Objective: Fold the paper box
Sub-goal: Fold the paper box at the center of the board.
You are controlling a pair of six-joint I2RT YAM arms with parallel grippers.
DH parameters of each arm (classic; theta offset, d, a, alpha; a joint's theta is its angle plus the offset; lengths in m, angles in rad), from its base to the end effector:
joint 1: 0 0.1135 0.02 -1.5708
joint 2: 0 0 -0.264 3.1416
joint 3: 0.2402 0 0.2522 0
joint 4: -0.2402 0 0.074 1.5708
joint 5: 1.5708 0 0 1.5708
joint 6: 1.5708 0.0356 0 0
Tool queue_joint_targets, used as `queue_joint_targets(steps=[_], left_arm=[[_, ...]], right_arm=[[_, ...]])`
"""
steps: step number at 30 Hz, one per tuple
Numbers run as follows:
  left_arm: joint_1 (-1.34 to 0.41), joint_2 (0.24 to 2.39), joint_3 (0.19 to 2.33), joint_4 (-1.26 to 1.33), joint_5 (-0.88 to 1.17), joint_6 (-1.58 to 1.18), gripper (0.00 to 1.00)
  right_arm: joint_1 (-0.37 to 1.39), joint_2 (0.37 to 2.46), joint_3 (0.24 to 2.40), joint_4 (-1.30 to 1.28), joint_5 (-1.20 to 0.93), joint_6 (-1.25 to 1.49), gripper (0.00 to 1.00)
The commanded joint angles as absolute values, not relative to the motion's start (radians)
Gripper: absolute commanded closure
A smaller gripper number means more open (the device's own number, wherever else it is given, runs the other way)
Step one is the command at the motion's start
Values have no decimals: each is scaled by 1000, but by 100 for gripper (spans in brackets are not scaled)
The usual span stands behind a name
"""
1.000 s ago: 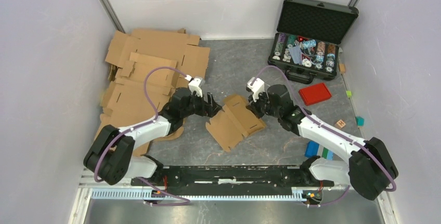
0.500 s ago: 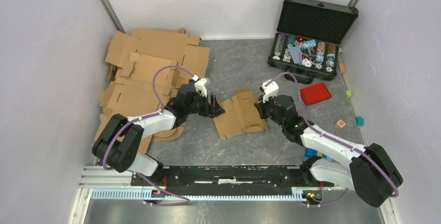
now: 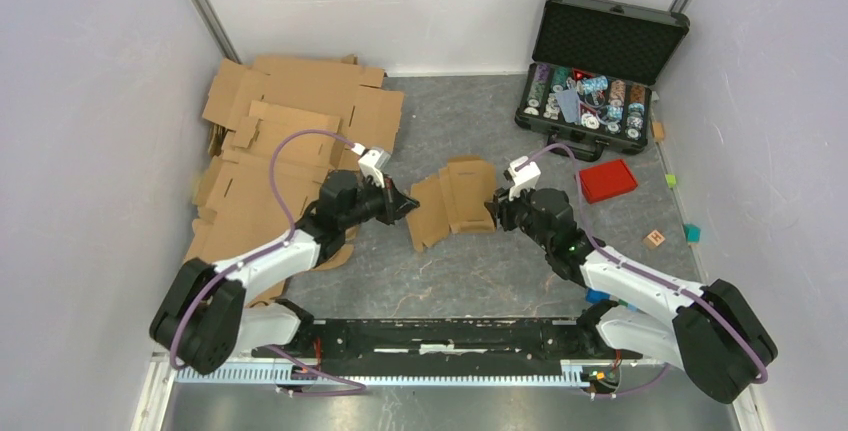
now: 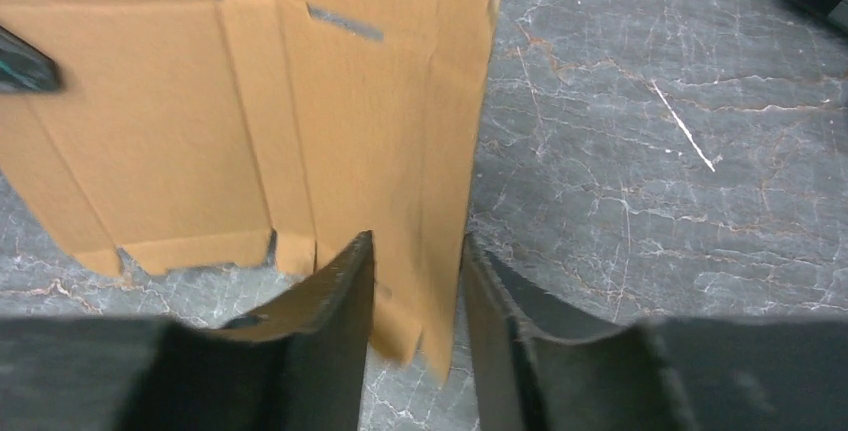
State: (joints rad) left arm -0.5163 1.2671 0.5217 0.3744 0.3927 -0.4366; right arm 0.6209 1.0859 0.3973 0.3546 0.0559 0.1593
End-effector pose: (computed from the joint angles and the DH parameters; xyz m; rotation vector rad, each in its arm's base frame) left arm 0.2206 -0.1409 0.2046 0.3570 2.0181 -0.9960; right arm 0.1864 0.1309 0.2018 -0.4046 1.8899 0.4729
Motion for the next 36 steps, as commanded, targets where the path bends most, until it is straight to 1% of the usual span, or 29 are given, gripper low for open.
queue_joint_targets(steps=[1,5,7,14,18,19,21,25,30,36], left_arm=[[-512,1127,448,482,347,-411,94],[-522,1099,448,482,362,-394,94],[-527,1086,443,482,360,-385,94],[-542,1095,461,454,360,-366,94],[-556,1088,462,453,365,-352,94],[-559,1087,461,453,363,-349,94],[-562,1080,459,455,370,-347,94],[-564,1055,439,493,384,-361,94],[-563,980,400,521,330,-386,94],[-564,969,386,565,364,-408,94]], right_arm=[[623,1089,362,420,21,128,49],[622,1112,351,439,3,123,31],[623,1118,335,455,7,125,27],[623,1145,308,494,35,127,26],[623,1178,323,484,120,172,26],[621,1186,333,471,147,190,24],[620,1188,335,466,167,207,17],[617,1161,309,513,147,221,11],[616,1129,283,538,128,205,10],[615,1160,300,516,121,203,11]])
